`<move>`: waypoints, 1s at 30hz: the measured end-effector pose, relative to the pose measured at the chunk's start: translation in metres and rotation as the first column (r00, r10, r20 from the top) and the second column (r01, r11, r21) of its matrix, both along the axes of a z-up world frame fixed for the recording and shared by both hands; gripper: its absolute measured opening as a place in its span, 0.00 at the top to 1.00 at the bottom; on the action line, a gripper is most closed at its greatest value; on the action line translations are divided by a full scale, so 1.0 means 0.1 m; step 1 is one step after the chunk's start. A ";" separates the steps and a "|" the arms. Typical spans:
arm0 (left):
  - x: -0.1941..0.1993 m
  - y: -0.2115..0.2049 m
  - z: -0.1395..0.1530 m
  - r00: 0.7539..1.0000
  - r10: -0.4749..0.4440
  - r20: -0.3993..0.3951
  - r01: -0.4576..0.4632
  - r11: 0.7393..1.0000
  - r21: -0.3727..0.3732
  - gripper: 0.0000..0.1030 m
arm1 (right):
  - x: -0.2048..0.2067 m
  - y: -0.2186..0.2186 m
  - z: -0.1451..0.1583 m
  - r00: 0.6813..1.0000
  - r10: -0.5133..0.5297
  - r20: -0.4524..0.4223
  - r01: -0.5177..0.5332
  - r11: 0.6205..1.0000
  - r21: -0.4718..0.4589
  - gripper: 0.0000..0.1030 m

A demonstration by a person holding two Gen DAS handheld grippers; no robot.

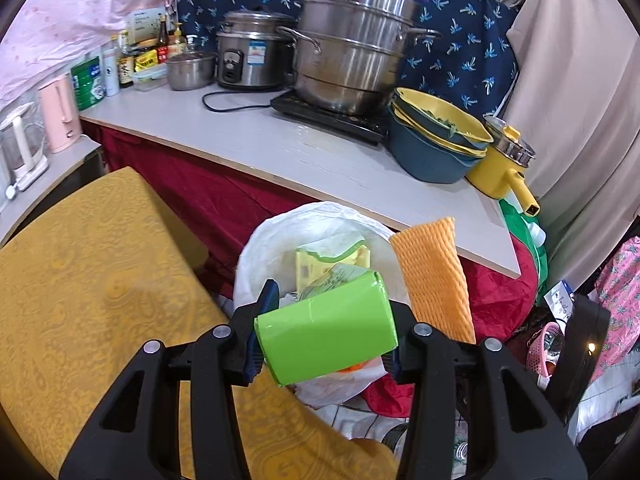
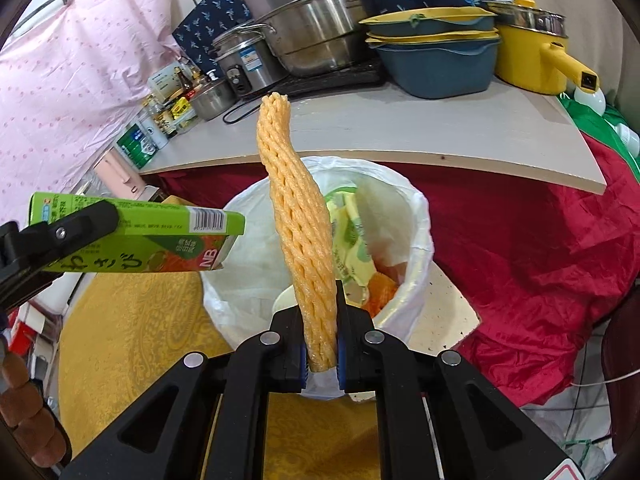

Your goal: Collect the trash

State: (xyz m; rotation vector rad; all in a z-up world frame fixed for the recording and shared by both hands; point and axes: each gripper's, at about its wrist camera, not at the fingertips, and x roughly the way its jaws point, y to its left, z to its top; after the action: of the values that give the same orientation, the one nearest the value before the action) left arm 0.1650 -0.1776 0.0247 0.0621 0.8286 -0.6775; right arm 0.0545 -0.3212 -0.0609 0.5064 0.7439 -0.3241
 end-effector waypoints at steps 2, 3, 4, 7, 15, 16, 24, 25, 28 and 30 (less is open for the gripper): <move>0.07 -0.09 -0.06 1.000 -0.009 -0.023 0.009 1.000 -0.003 0.58 | 0.00 -0.06 -0.04 1.000 -0.008 -0.006 0.008 1.000 0.005 0.90; 0.10 -0.12 -0.09 0.999 -0.011 -0.035 0.011 1.000 -0.005 0.58 | 0.00 -0.09 -0.05 1.000 -0.009 -0.008 0.010 1.000 0.005 0.90; 0.14 -0.15 -0.12 0.999 -0.014 -0.050 0.013 1.000 -0.008 0.57 | 0.00 -0.10 -0.06 1.000 -0.011 -0.011 0.011 1.000 0.006 0.90; 0.26 -0.23 -0.22 0.996 -0.011 -0.087 0.009 1.000 -0.014 0.57 | 0.02 -0.15 -0.12 1.000 -0.011 -0.023 0.011 1.000 0.012 0.90; 0.43 -0.19 -0.29 0.995 0.033 -0.097 -0.036 0.999 -0.028 0.32 | 0.28 -0.13 -0.24 0.999 0.013 -0.050 -0.012 1.000 0.025 0.86; 0.44 -0.17 -0.28 0.995 0.040 -0.090 -0.042 0.999 -0.027 0.31 | 0.31 -0.11 -0.24 0.999 0.015 -0.050 -0.014 1.000 0.024 0.84; 0.46 0.03 -0.26 0.994 0.098 -0.040 -0.098 0.995 0.003 0.20 | 0.42 -0.01 -0.16 1.000 0.016 -0.020 -0.016 1.000 0.004 0.55; 0.46 0.05 -0.26 0.994 0.103 -0.033 -0.103 0.995 0.006 0.20 | 0.42 -0.01 -0.14 1.000 0.014 -0.016 -0.014 1.000 0.002 0.53; 0.43 0.12 -0.25 0.994 0.109 -0.025 -0.109 0.994 0.015 0.20 | 0.37 0.02 -0.07 1.000 0.008 -0.006 -0.008 1.000 -0.011 0.50; 0.40 0.16 -0.24 0.993 0.116 -0.022 -0.115 0.993 0.016 0.19 | 0.36 0.03 -0.03 1.000 0.006 -0.002 -0.006 1.000 -0.016 0.50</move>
State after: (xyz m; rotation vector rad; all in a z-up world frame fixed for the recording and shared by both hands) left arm 0.2046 -0.1613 0.0011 0.0191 0.8526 -0.5640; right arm 0.0904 -0.3183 -0.0644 0.4890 0.7442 -0.3246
